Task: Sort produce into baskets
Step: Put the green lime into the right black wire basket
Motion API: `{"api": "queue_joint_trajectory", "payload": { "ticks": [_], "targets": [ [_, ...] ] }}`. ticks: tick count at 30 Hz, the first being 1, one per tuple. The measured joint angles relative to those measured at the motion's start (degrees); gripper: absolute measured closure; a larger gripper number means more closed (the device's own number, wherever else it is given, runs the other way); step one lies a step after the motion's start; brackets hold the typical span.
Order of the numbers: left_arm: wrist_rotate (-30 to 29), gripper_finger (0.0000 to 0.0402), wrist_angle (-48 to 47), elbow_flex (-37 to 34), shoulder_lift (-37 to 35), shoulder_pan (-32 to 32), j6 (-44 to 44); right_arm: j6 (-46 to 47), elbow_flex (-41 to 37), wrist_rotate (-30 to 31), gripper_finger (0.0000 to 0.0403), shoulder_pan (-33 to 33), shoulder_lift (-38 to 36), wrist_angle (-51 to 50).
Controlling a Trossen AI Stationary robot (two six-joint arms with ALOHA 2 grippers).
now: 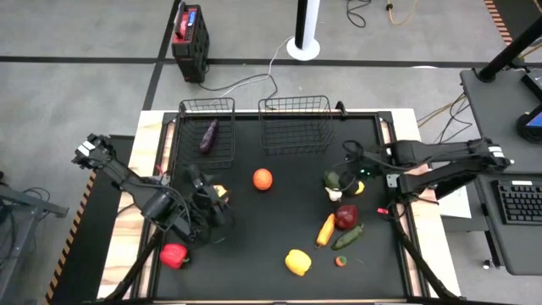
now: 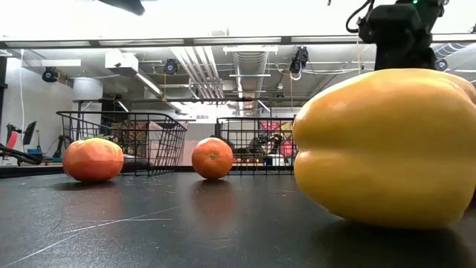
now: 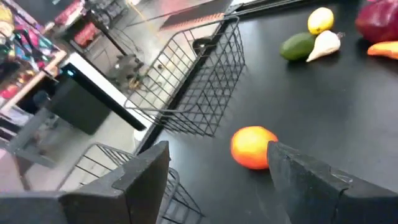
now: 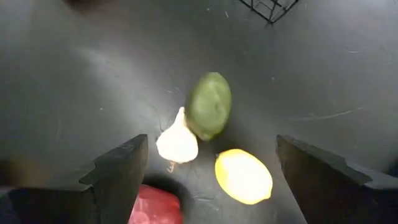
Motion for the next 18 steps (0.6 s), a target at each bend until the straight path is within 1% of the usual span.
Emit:
{"api": "queue_joint_trajectory", "payload": {
  "ticks": [4,6,9,11,12,15,18],
  "targets": [
    [0.3,0.0149,0.0,0.0,-0.2,0.0,2.3,0.1,1.1,0.9,0.006,0.0,3.4,0.5],
    [0.7,0.0149,0.2,0.5,-0.4,0.0,1.5,0.0,1.9,0.9,0.006,0.0,5.3,0.6],
    [5.1,0.0149,5.1,0.8,-0.6,-0.6,0.9,0.1,3.2,0.6,0.006,-0.5,8.6,0.8],
    [8.1,0.0149,10.6,0.2,-0.3,-1.9,1.8,0.1,3.7,0.1,0.006,-0.4,11.2,0.7],
    [8.6,0.0149,13.2,-0.5,-0.1,-2.7,2.5,0.1,3.8,-0.6,0.006,-0.2,12.4,0.7],
    [8.8,0.0149,18.2,-2.5,0.2,-5.5,3.7,1.2,3.8,-1.4,0.006,0.5,15.6,0.6],
    [5.3,0.0149,19.2,-3.2,0.2,-8.1,2.9,1.1,3.7,-1.3,0.006,0.4,18.0,0.7]
  ]
}}
